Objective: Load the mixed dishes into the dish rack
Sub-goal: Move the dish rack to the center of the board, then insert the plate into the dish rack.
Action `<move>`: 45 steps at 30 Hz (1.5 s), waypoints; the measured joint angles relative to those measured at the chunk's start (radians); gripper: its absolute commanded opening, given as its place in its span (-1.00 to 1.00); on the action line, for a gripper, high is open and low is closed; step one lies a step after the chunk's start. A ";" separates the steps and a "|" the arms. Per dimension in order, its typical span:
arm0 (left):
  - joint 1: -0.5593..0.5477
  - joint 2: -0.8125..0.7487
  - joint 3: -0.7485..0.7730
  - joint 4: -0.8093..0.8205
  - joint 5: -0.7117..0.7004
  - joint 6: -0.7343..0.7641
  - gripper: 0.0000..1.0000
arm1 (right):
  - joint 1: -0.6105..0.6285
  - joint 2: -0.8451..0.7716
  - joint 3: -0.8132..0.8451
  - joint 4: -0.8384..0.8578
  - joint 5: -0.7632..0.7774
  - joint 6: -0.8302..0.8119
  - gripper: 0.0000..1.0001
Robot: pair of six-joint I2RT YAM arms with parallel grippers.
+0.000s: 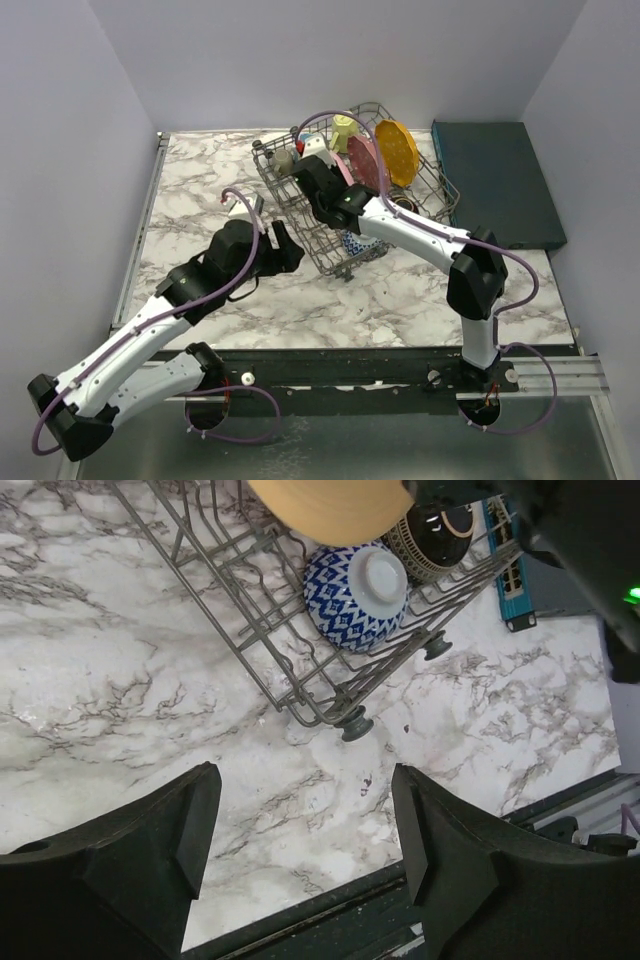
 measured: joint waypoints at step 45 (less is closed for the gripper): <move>0.000 -0.195 -0.048 -0.090 -0.048 0.126 0.67 | -0.015 0.183 0.119 -0.022 -0.059 0.066 0.25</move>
